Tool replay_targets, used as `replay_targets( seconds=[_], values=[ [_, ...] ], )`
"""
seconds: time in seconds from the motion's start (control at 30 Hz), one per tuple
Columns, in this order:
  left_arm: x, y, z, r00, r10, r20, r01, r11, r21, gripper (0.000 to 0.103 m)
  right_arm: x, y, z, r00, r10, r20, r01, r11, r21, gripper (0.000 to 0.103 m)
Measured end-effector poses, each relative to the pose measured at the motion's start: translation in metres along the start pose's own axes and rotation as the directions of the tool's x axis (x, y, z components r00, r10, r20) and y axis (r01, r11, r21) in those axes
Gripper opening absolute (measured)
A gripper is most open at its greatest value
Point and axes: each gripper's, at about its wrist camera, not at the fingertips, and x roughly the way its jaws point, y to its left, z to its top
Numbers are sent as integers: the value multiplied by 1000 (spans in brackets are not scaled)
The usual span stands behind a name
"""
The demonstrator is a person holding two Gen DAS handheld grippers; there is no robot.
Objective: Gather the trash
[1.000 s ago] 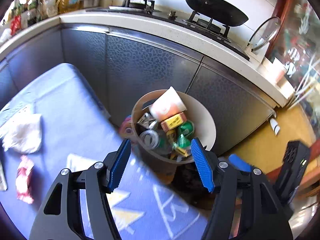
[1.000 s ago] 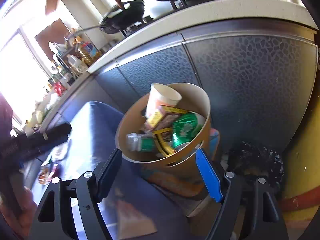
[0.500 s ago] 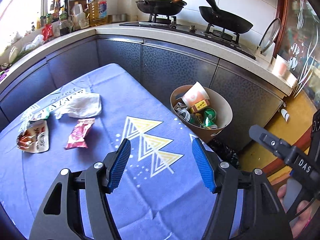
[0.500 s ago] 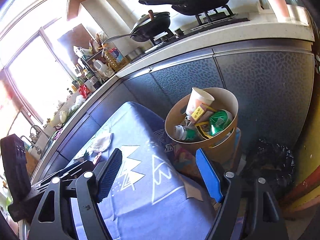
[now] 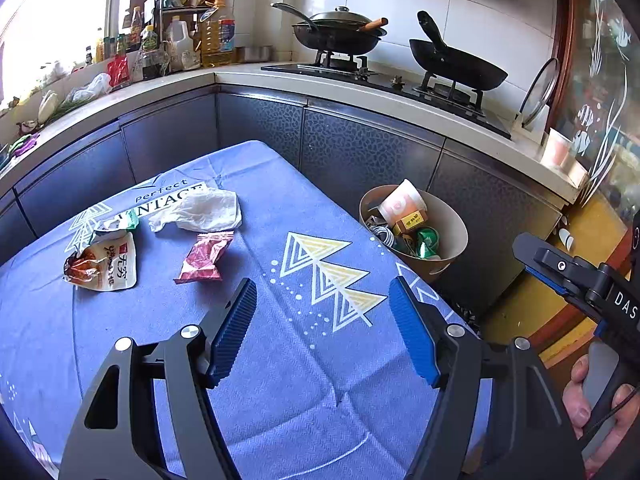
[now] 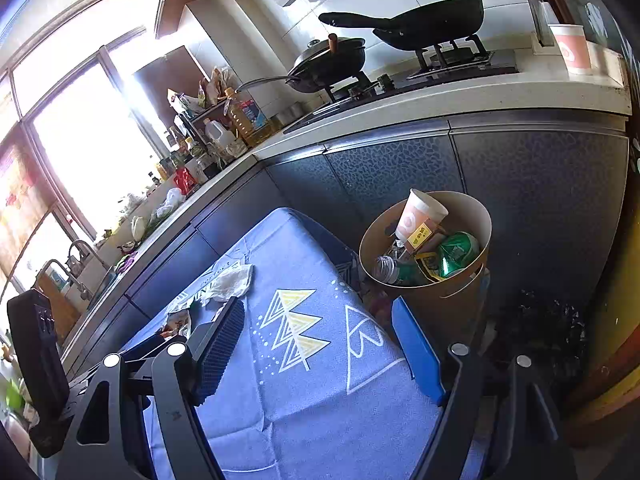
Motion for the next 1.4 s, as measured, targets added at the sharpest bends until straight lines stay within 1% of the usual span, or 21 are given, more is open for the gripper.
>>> replay_targets(
  seconds=[0.17, 0.23, 0.37, 0.53, 0.8, 1.4],
  values=[
    [-7, 3, -5, 1000, 6, 6, -6, 1000, -4, 69, -5, 4, -4, 1000, 18, 3, -18, 1000, 2, 77],
    [-9, 4, -6, 1000, 6, 15, -6, 1000, -5, 72, -5, 3, -4, 1000, 29, -4, -29, 1000, 11, 77],
    [-13, 7, -8, 1000, 3, 31, -2, 1000, -10, 73, -4, 6, -5, 999, 38, -18, -38, 999, 17, 77],
    [-10, 9, -10, 1000, -7, 19, 7, 1000, -13, 73, -4, 7, -7, 999, 34, -19, -33, 999, 23, 77],
    [-10, 16, -12, 1000, -20, 18, 21, 999, -31, 74, 3, 3, -9, 999, 27, -43, -24, 998, 50, 77],
    [-1, 20, -16, 1000, -25, -18, 24, 999, -46, 74, 7, 3, -13, 998, 25, -58, -22, 998, 58, 77]
  ],
)
